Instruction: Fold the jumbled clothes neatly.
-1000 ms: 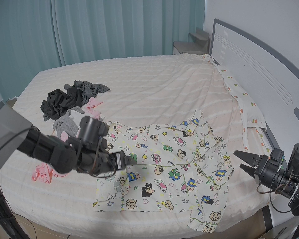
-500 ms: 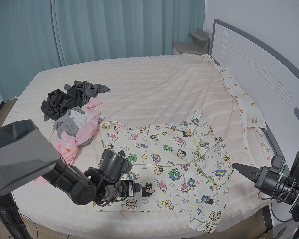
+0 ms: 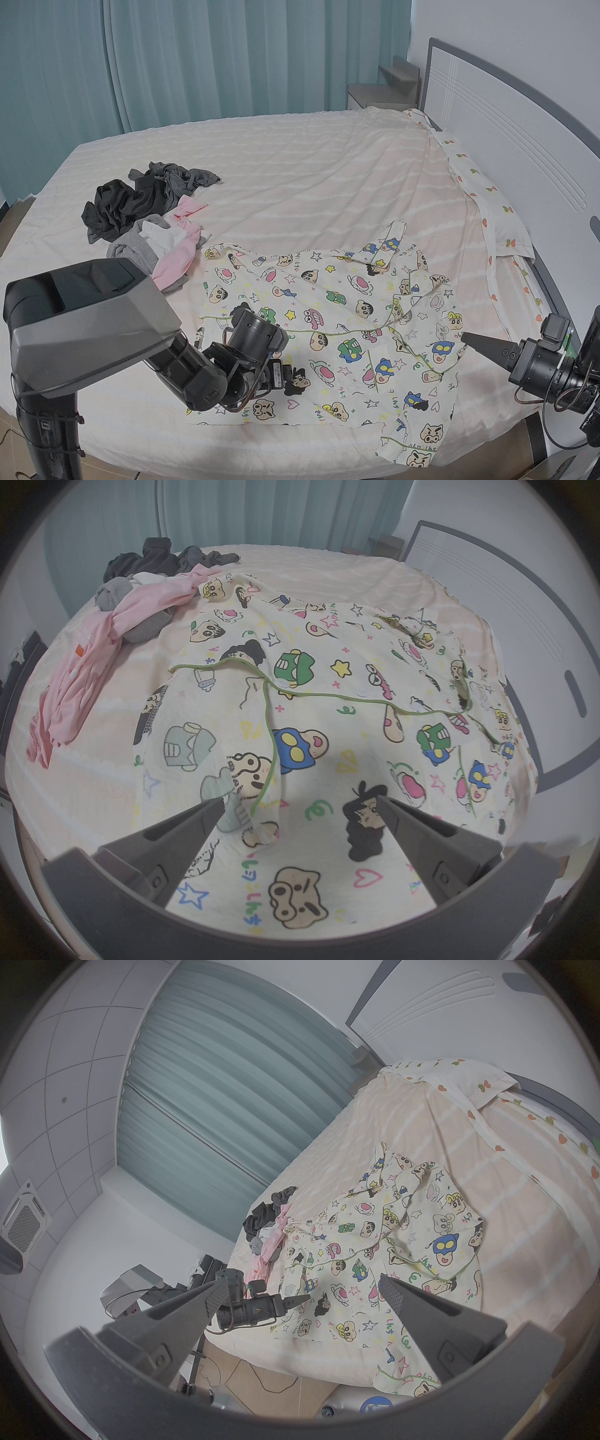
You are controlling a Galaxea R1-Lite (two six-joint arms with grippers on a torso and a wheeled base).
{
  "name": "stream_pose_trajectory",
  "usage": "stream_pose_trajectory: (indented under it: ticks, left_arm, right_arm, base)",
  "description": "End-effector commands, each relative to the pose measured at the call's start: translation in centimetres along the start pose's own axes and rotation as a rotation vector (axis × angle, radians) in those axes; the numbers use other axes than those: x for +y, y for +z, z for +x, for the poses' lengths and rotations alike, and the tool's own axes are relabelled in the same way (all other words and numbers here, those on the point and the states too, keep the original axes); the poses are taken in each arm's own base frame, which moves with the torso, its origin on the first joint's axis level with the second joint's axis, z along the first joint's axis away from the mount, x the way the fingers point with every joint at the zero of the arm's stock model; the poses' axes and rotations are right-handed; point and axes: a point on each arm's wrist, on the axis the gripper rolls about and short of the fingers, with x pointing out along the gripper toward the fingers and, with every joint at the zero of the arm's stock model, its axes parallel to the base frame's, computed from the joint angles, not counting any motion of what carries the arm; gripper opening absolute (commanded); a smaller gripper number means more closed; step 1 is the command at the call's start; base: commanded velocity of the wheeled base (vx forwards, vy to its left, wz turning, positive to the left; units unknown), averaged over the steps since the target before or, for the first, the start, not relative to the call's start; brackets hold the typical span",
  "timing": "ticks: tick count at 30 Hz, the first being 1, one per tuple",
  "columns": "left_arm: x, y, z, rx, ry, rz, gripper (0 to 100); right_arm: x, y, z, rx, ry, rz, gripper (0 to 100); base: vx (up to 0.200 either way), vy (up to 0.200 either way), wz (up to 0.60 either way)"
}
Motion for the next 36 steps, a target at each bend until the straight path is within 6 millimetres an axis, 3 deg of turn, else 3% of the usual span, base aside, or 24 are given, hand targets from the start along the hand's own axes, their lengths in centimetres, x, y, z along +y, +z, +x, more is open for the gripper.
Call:
stream_pose_trajectory:
  ticks: [1,16,17,29,36]
  left_arm:
    - [-0.2,-0.3,1.4,0.004,0.018,0.006,100]
    - [-0.2,-0.1,2.1,-0.015,0.055,0.009,100]
    - [-0.2,-0.2,2.1,-0.014,0.056,0.009,0]
    - [0.6,-0.2,1.8,-0.005,0.089,0.035,0]
    - [1.5,1.7,-0.7,-0.057,0.075,0.015,0]
  right_arm:
    - [-0.2,-0.4,-0.2,0.016,-0.010,0.004,100]
    - [0.1,-0.6,-0.1,0.030,0.004,-0.003,100]
    - [0.1,-0.6,-0.2,0.029,0.005,-0.001,100]
    - [0.0,-0.5,-0.2,0.024,0.003,-0.001,100]
    - [0.0,-0.5,-0.2,0.022,0.003,-0.001,100]
  base:
    - [0.000,0.000,0.00]
    - [0.000,0.000,0.00]
    - [0.000,0.000,0.00]
    - [0.000,0.000,0.00]
    - [0.000,0.000,0.00]
